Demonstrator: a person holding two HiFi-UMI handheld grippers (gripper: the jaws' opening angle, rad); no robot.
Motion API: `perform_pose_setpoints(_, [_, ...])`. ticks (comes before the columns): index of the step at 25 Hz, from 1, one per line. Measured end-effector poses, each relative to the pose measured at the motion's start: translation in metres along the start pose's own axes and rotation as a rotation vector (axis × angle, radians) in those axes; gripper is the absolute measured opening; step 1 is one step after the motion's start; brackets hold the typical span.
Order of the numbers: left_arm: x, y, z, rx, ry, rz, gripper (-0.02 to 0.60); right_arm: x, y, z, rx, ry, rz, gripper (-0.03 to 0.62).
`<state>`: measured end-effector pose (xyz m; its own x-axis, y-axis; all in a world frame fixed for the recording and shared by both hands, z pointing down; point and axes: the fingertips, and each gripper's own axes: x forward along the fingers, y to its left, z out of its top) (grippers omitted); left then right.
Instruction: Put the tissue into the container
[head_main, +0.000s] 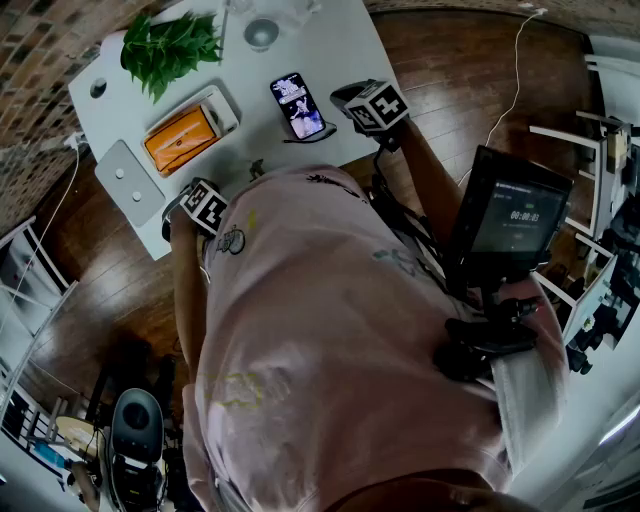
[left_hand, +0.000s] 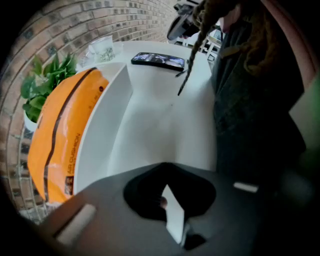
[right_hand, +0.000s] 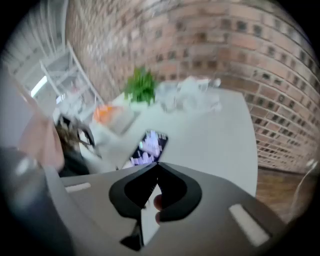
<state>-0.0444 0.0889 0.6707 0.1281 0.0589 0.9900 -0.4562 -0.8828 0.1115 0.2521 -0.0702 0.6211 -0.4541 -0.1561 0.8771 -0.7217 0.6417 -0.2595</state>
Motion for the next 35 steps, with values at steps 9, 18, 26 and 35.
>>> perform_pose_setpoints(9, [0.002,0.007,-0.002,-0.078,-0.129,0.0,0.006,-0.245,0.072,0.2,0.343,-1.294,0.414,0.003])
perform_pose_setpoints(18, [0.0,0.006,-0.001,-0.138,-0.199,0.007,0.006,-0.312,0.109,0.231,0.539,-1.612,0.873,0.003])
perform_pose_setpoints(26, [0.002,0.01,0.007,-0.178,-0.254,0.025,0.006,-0.27,0.147,0.234,0.118,-1.367,0.583,0.003])
perform_pose_setpoints(35, [0.002,0.014,-0.009,-0.207,-0.254,0.06,0.005,0.051,0.25,0.209,-0.999,-0.381,0.169,0.183])
